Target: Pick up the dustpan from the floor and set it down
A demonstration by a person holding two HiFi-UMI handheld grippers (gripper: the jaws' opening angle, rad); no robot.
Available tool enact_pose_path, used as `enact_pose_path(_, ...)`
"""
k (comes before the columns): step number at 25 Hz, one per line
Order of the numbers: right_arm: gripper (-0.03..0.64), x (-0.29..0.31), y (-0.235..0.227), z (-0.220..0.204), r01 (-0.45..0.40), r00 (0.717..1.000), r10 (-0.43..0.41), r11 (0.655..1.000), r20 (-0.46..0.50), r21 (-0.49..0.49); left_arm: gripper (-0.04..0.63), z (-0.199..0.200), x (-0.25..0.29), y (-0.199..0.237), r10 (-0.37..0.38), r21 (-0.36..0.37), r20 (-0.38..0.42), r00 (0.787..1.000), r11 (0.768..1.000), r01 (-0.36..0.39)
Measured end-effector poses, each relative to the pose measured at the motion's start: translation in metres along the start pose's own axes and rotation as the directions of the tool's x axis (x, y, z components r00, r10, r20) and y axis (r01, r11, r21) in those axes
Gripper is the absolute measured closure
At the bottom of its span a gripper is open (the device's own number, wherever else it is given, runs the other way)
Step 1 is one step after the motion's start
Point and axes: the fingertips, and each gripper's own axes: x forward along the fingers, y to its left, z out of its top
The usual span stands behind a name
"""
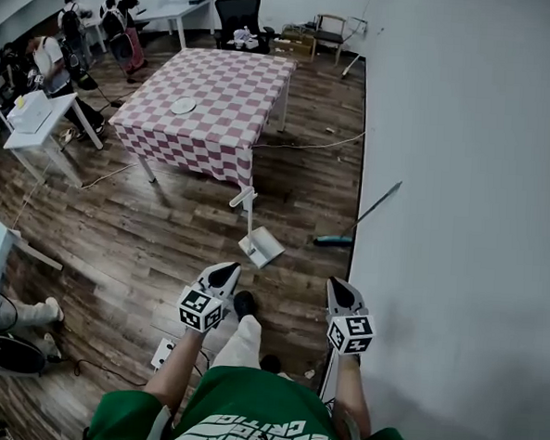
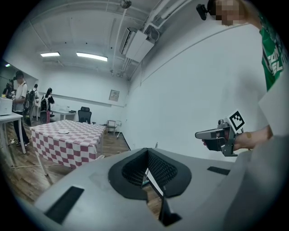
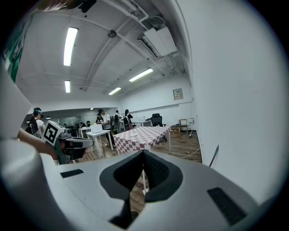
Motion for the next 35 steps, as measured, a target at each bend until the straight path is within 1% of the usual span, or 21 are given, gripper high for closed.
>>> enact_pose_path(9, 0.609, 0.079, -0.041, 0.032, 0.017, 1.000, -0.017, 1.000, -0.004, 0.013, 0.591, 0.025, 0.083, 0.059, -0.031, 0.010, -0.022, 0.999, 0.999, 0.032)
enact_pose_path(17, 0.609, 0.153, -0.053, 0.064, 0.029, 0.999, -0.028, 0.999, -0.015, 0.014, 0.592, 0.049, 0.134, 0.119, -0.062, 0.001, -0.034, 0.997, 0.998, 0.062)
enact_pose_path(24, 0.609, 0.209, -0.050, 0.086, 0.027, 0.999, -0.026, 1.000, -0.034, 0.010, 0.591, 0.060, 0.157, 0.168, -0.070, -0.023, -0.045, 0.997, 0.997, 0.069)
enact_pose_path(28, 0.609, 0.239, -0.047, 0.090, 0.027, 0.999, -0.027, 1.000, -0.038, 0.009, 0.591, 0.058, 0.167, 0.196, -0.074, -0.029, -0.050, 0.996, 0.997, 0.073)
enact_pose_path(35, 0.609, 0.273, -0.041, 0.097, 0.035, 0.999, -0.035, 0.999, -0.042, 0.013, 0.592, 0.060, 0.181, 0.225, -0.099, -0.032, -0.061, 0.993, 0.995, 0.097)
